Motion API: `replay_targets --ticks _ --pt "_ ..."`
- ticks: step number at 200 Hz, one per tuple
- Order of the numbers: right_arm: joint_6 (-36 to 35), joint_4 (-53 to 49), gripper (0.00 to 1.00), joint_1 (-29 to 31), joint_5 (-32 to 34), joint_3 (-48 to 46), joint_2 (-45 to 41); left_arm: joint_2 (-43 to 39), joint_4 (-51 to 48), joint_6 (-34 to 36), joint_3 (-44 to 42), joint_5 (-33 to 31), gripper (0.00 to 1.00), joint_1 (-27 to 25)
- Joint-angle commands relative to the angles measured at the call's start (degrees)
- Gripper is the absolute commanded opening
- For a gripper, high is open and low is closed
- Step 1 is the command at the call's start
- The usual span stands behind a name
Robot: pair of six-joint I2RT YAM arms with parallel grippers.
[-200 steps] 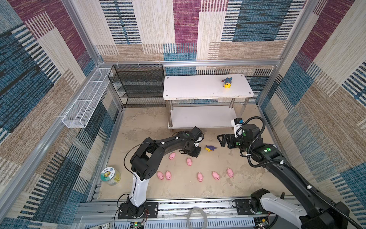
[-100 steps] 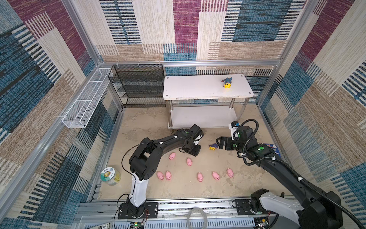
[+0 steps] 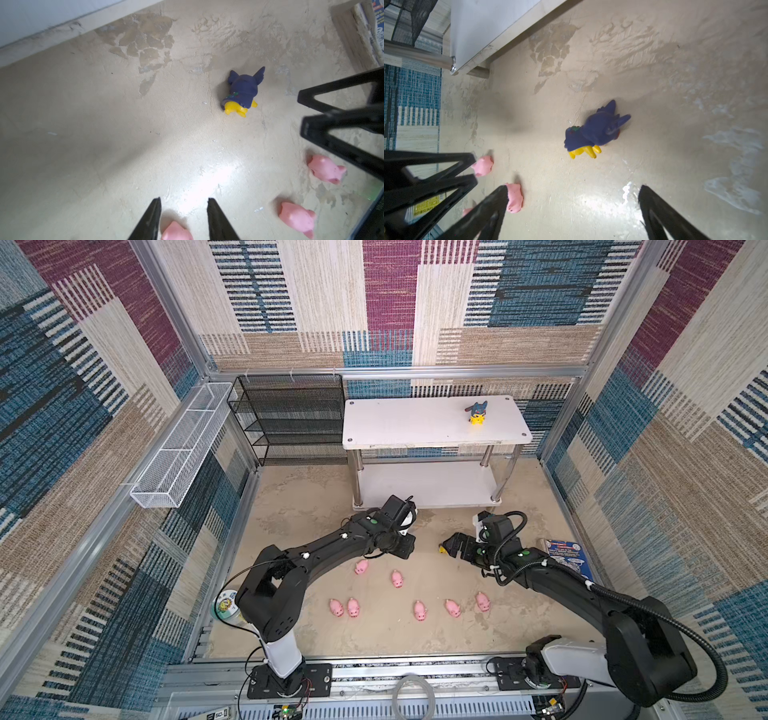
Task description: Place and organize the plastic toys onto the shelf
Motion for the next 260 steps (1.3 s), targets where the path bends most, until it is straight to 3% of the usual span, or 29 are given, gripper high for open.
replay_targets --ticks 1,33,71,110,128,178,231,260 --pt "2.5 6.5 1.0 -1.4 -1.7 0.5 2.8 -3.3 6.0 -1.6 -3.1 0.6 0.44 0.2" --pt "1.1 8.7 0.95 -2.8 -2.0 2.4 8.0 -6.1 8.7 -1.4 -5.6 1.0 0.46 0.5" --pt "1.5 9.8 0.77 -3.0 -2.8 5.9 14.5 -5.5 8.5 -1.1 -5.0 1.8 0.47 0.8" --pt "1.2 9.4 0.73 -3.0 -2.6 7.2 17.8 -5.4 9.2 -1.4 -5.9 2.4 0.5 1.1" --pt "0.9 9.3 0.65 -2.9 -3.0 7.5 19.1 -5.3 9.9 -1.8 -6.5 2.9 0.5 1.3" --pt "-0.6 6.7 0.36 -1.8 0.5 9.2 18.9 -5.1 11.2 -2.5 -7.9 4.2 0.5 1.7" --pt "-3.3 1.1 0.22 2.2 9.1 12.3 15.8 -3.8 13.1 -3.9 -8.5 6.6 0.5 1.7" --pt "-3.8 -0.1 0.18 3.6 9.6 12.3 14.4 -3.8 13.3 -4.1 -9.1 7.1 0.5 1.7"
